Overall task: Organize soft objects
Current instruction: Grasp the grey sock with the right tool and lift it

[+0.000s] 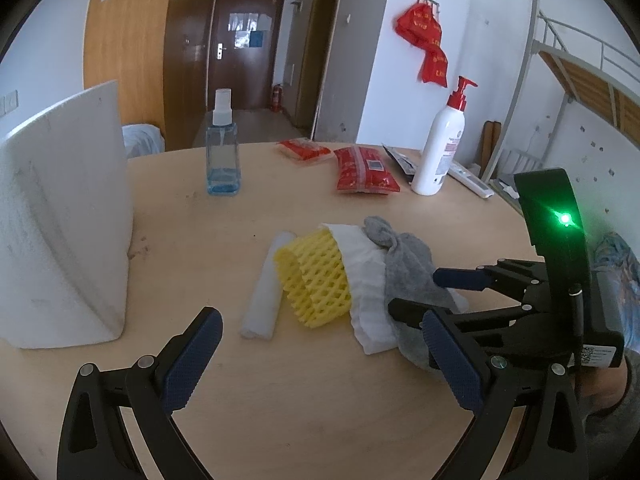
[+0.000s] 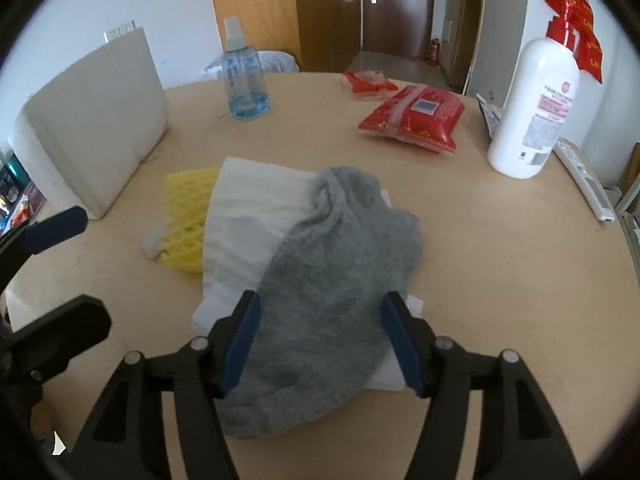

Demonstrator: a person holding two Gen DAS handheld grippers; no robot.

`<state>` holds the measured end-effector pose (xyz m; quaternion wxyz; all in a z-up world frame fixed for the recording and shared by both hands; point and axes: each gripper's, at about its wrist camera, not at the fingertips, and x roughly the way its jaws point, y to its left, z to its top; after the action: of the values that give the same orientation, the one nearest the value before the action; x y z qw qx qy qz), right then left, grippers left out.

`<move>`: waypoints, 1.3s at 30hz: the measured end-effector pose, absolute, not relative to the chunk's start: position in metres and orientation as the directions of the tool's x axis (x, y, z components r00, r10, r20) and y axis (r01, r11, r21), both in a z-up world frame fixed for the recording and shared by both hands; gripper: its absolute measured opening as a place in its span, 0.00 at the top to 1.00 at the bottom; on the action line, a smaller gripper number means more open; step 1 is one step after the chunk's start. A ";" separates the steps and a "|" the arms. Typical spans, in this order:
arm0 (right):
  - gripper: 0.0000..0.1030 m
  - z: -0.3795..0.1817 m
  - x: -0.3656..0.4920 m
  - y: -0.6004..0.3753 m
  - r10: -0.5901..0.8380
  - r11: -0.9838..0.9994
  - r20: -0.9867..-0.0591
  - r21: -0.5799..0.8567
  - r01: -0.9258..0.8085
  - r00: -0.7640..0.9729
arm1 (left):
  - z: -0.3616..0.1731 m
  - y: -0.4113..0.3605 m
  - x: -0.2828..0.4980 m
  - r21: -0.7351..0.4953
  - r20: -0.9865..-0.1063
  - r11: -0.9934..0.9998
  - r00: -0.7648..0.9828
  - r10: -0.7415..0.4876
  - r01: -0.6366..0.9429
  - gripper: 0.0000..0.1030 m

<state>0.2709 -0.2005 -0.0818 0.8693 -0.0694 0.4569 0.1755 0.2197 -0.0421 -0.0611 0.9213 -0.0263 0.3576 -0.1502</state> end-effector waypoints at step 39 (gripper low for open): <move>0.95 -0.031 0.205 -0.300 0.280 0.959 -0.710 0.170 -0.228 0.646 | -0.074 -0.105 0.228 -0.208 -0.705 0.877 0.555 -0.441 0.433 0.09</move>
<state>0.2049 -0.2996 -0.0310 0.9067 0.0324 0.3966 0.1401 0.2276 -0.1049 -0.0739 0.8818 -0.0052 0.4012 -0.2479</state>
